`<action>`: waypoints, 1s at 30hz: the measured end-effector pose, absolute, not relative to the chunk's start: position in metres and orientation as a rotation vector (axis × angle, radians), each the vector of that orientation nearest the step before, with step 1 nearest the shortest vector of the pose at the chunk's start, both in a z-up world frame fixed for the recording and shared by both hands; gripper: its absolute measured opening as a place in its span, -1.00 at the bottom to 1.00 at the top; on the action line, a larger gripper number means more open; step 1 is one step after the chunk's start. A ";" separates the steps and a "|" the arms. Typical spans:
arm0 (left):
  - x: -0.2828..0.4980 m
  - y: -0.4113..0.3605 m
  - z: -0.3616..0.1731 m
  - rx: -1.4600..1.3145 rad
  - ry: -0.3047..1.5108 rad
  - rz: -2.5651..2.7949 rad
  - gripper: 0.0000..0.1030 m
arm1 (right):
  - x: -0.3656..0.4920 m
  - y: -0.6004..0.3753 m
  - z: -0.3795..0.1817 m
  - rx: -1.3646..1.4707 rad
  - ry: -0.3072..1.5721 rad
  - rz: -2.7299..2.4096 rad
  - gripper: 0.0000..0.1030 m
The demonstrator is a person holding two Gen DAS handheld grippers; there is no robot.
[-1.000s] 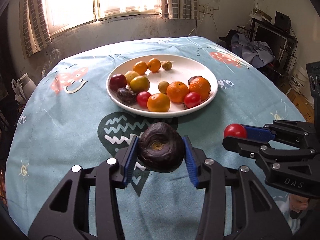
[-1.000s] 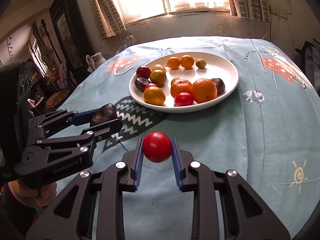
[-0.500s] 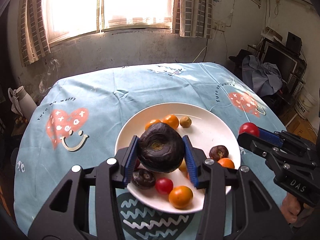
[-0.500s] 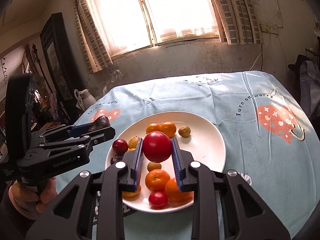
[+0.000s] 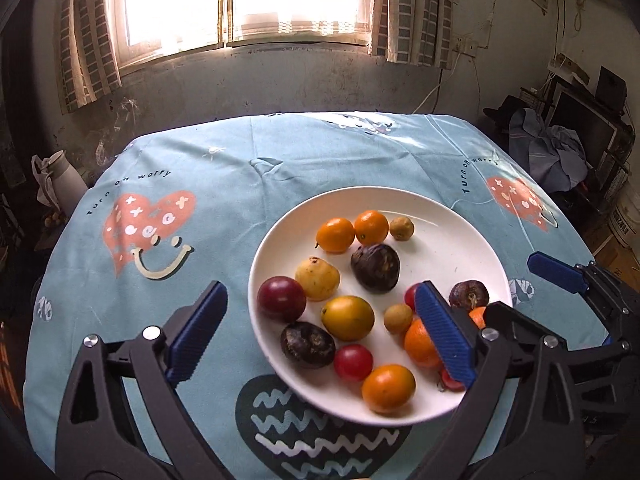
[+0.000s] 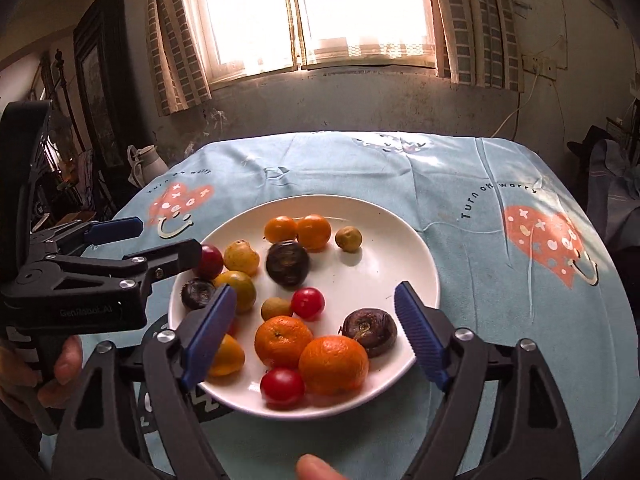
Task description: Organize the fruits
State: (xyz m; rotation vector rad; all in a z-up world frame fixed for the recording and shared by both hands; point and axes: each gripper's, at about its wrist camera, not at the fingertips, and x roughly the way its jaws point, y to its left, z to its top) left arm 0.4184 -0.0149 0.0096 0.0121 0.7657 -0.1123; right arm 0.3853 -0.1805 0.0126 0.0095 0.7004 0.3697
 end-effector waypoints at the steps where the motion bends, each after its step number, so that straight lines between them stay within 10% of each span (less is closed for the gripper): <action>1: 0.402 -0.013 0.013 0.016 0.758 -0.113 0.92 | 0.371 -0.183 0.018 0.007 0.679 0.373 0.97; 12: 0.259 0.010 -0.006 0.010 0.695 -0.068 0.96 | 0.249 -0.195 0.004 -0.046 0.600 0.353 0.97; 30: 0.244 0.007 -0.034 0.033 0.703 -0.056 0.96 | 0.219 -0.191 -0.021 -0.076 0.652 0.390 0.97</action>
